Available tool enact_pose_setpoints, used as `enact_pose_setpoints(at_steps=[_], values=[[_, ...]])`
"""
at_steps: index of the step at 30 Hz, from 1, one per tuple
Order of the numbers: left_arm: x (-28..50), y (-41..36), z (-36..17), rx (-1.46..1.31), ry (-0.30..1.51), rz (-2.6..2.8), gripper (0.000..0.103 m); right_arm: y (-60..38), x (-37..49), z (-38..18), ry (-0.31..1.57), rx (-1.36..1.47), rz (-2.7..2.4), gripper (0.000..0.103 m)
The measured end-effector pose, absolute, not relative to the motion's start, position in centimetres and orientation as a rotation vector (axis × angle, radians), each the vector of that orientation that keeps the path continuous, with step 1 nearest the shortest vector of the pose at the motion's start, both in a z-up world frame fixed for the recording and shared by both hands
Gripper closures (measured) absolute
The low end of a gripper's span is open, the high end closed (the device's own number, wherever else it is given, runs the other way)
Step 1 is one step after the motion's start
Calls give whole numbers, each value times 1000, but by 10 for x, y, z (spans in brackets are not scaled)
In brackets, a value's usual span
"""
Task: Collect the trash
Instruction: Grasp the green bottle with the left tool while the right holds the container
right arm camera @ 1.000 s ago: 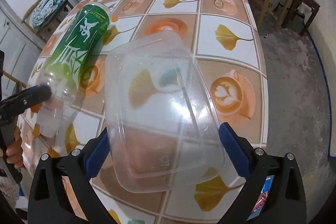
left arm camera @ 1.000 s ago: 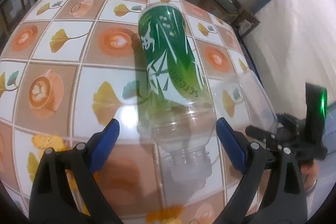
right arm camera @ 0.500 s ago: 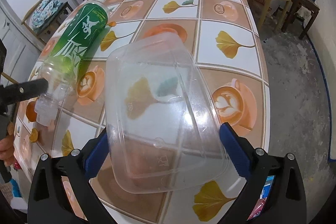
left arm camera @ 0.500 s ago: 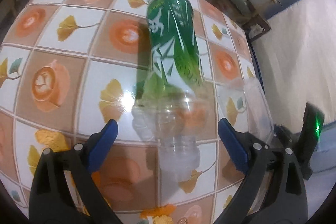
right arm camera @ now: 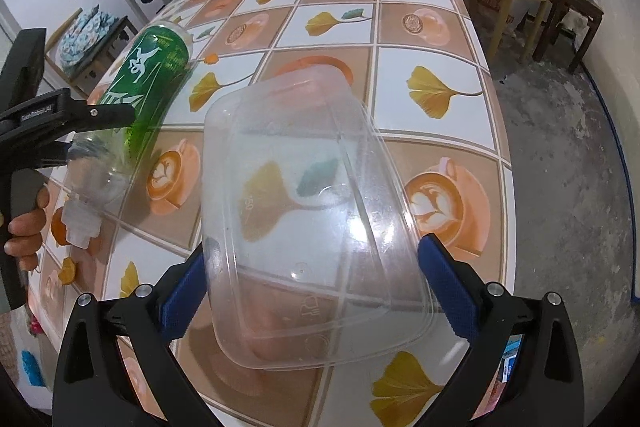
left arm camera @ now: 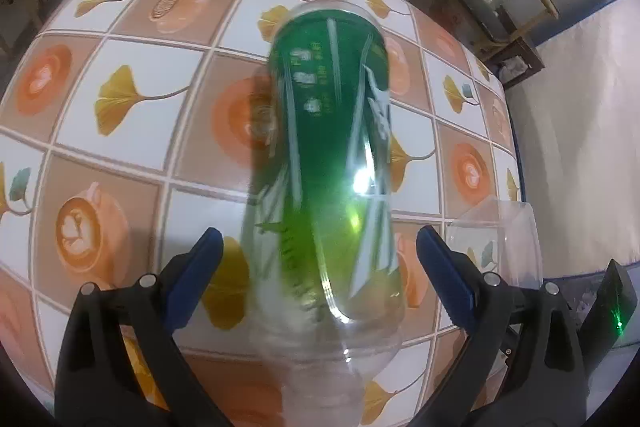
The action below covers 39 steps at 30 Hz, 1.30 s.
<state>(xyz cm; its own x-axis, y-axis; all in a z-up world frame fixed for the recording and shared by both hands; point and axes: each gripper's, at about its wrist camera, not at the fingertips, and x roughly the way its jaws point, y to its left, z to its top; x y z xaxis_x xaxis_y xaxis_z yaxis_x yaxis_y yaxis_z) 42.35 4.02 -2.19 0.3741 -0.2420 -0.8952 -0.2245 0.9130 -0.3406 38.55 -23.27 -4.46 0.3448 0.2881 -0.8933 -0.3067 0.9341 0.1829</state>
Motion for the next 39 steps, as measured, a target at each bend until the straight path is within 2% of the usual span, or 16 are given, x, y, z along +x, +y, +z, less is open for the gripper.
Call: enact_pose_setpoints(at_steps=[3, 4, 8, 30, 39], values=[[420, 34, -22, -406, 1191, -21, 11, -233, 385, -44, 1150, -22, 384, 7], [421, 33, -22, -400, 1193, -33, 14, -233, 385, -45, 1150, -23, 384, 7], [419, 32, -21, -406, 1196, -58, 38, -230, 382, -44, 1141, -49, 374, 8], [387, 30, -1, -443, 1097, -146, 38, -238, 369, -26, 1097, -22, 363, 14], [380, 15, -15, -394, 1217, -213, 38, -218, 368, -41, 1216, -141, 385, 9]])
